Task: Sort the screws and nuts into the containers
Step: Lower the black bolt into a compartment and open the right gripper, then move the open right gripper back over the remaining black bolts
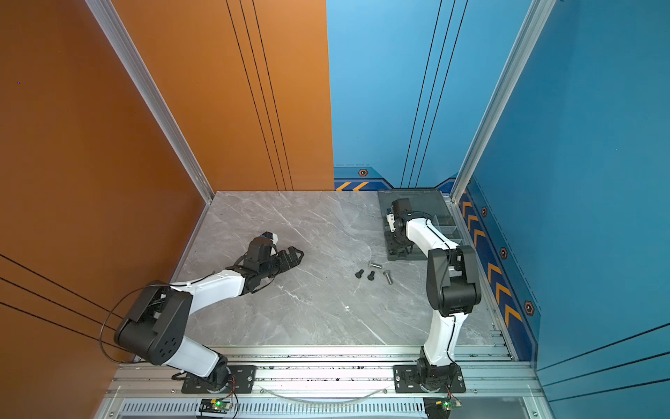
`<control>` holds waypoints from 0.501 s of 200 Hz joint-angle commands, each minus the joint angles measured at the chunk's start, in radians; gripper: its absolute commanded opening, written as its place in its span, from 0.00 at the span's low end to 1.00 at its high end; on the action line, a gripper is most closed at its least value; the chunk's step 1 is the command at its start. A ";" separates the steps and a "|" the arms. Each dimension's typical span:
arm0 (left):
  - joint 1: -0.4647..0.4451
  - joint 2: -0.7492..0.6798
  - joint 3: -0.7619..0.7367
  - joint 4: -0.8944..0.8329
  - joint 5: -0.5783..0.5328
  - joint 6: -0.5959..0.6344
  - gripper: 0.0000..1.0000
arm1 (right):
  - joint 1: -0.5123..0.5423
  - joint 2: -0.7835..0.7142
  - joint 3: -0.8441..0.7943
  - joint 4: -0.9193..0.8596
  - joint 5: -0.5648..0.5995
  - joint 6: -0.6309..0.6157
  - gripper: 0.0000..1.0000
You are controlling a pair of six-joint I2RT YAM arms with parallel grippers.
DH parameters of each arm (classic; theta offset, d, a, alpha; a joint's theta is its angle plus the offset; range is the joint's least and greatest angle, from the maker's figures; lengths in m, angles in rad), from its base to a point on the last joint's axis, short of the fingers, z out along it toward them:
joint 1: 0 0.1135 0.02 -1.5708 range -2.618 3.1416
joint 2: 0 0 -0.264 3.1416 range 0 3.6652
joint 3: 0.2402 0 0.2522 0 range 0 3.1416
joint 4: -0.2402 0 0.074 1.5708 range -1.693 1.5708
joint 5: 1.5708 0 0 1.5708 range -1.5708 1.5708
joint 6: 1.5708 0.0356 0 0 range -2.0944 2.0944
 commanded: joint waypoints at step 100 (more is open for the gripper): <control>-0.025 0.062 0.049 0.010 0.009 0.012 0.98 | 0.253 -0.216 -0.096 -0.114 0.064 0.621 0.58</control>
